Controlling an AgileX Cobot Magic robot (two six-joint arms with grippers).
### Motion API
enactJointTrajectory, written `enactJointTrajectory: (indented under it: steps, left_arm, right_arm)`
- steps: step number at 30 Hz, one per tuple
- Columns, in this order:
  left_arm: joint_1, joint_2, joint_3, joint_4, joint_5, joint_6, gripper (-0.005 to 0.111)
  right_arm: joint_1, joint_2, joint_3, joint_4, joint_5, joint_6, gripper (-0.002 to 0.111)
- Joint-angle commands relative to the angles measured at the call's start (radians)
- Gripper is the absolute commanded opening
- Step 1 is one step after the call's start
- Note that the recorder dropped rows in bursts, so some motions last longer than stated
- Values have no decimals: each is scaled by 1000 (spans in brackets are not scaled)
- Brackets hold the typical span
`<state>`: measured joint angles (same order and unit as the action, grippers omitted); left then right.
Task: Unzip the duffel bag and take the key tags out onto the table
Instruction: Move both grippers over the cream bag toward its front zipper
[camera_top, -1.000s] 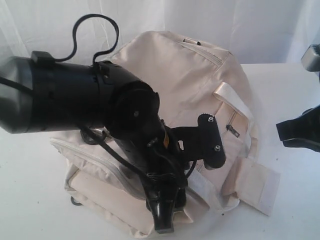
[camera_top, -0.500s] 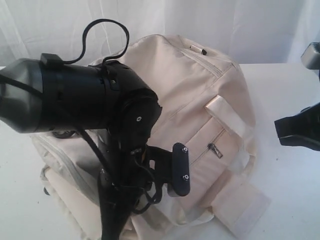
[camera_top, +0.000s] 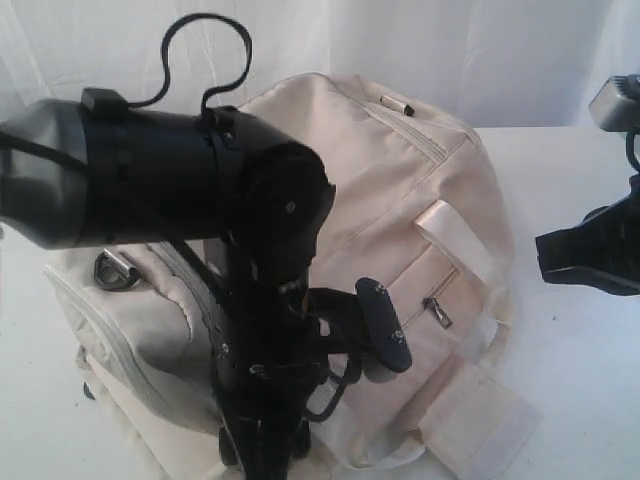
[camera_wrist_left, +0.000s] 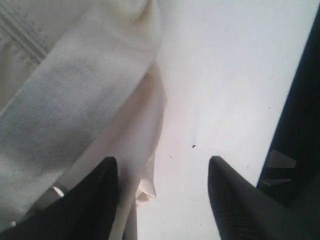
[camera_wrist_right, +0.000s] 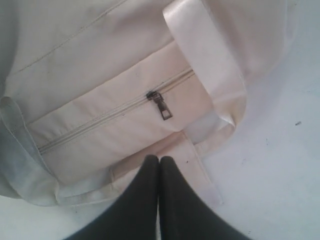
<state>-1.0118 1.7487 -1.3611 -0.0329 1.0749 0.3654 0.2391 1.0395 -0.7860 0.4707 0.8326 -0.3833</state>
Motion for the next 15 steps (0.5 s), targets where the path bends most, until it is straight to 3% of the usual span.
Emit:
enactJointTrajectory:
  steps: [1, 6, 8, 10, 13, 15]
  left_arm:
    - [-8, -5, -129, -27, 146, -33, 61]
    - [-8, -34, -223, 59, 146, -43, 61]
    - [3, -88, -228, 179, 146, -33, 54]
    - [57, -150, -228, 206, 146, -33, 38]
    - [186, -262, -228, 92, 146, -37, 4]
    - [243, -318, -220, 40, 146, -29, 0]
  right_arm:
    - [2, 1, -4, 7, -25, -20, 5]
    - [4, 1, -4, 37, -27, -47, 25]
    - [35, 1, 4, 97, -27, -123, 34]
    - [88, 1, 32, 179, -33, -233, 36]
    - [210, 1, 86, 353, -82, -472, 40]
    - [282, 23, 94, 422, -104, -555, 52]
